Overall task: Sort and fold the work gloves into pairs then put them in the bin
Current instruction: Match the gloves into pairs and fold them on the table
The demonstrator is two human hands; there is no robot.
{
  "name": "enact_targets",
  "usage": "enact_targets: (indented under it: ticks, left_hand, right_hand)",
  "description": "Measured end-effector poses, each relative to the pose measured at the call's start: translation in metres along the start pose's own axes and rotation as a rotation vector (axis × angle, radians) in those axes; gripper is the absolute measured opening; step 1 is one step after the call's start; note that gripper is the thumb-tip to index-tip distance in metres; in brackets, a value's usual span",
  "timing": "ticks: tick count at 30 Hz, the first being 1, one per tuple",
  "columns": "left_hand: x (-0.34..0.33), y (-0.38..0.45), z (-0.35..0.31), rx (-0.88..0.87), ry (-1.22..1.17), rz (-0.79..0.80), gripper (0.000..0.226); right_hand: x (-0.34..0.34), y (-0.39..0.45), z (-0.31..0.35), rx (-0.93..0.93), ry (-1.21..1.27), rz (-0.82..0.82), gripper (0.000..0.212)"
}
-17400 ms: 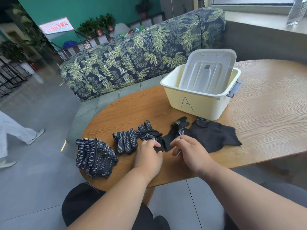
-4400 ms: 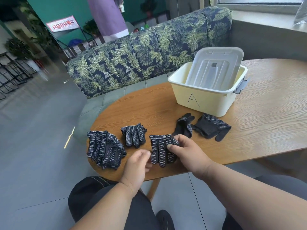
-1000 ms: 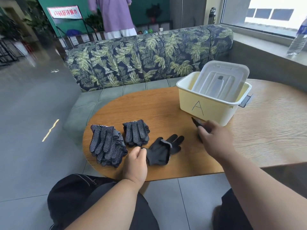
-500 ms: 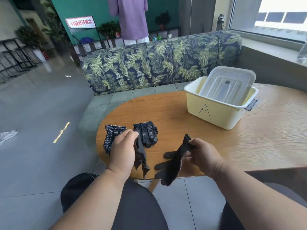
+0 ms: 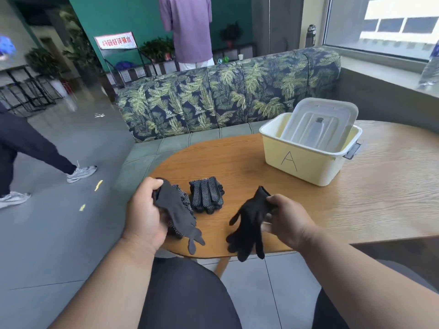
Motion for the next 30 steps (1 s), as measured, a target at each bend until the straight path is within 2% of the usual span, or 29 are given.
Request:
enact_targets:
  ticks: [3,5,7,11,13,17,19,23,25,28,30]
  left_hand:
    - [0.004,0.002,-0.012,-0.002,-0.007,0.020,0.020]
    - [0.008,0.003,-0.017,0.004,-0.013,0.023,0.021]
    - [0.010,0.004,-0.019,0.018,-0.004,0.018,0.022]
    - [0.009,0.007,-0.008,0.070,0.063,-0.010,0.015]
    - [0.008,0.009,-0.001,0.085,0.119,-0.049,0.021]
    - [-0.008,0.013,0.020,0.130,0.348,-0.079,0.029]
    - [-0.033,0.011,0.037,0.145,0.451,0.002,0.029]
    - [-0.105,-0.007,0.091,0.158,0.658,0.320,0.026]
    - [-0.117,-0.014,0.127,0.218,0.810,0.445,0.031]
    - [-0.095,-0.011,0.146,0.151,0.953,0.420,0.022]
    - [-0.071,-0.011,0.147,0.074,1.026,0.374,0.015]
  right_hand:
    - [-0.044,-0.001,-0.002,-0.020,0.137,0.217,0.033]
    - [-0.054,0.001,-0.002,-0.018,0.209,0.247,0.038]
    - [-0.041,0.008,-0.008,-0.023,0.174,0.138,0.037]
    - [0.023,0.015,-0.024,-0.060,-0.279,-0.219,0.021]
    - [0.035,0.010,-0.017,-0.024,-0.434,-0.263,0.016]
    - [0.052,0.003,0.007,0.093,-0.962,-0.355,0.019]
    - [0.056,0.003,0.009,0.089,-1.020,-0.355,0.019]
    - [0.062,0.005,0.012,0.080,-1.055,-0.352,0.016]
    - [0.066,0.007,0.016,0.119,-1.042,-0.379,0.015]
    - [0.068,0.010,0.018,0.134,-1.028,-0.386,0.006]
    - [0.066,0.012,0.017,0.101,-1.008,-0.349,0.010]
Point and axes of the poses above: each hand's wrist, its own y-axis towards the middle knuckle, its own x-axis out of the back of the hand, z = x × y, the point moved 8 cm from there along y, towards the middle knuckle, and after that the axes turned 6 degrees about -y, right-handed, at the moved point
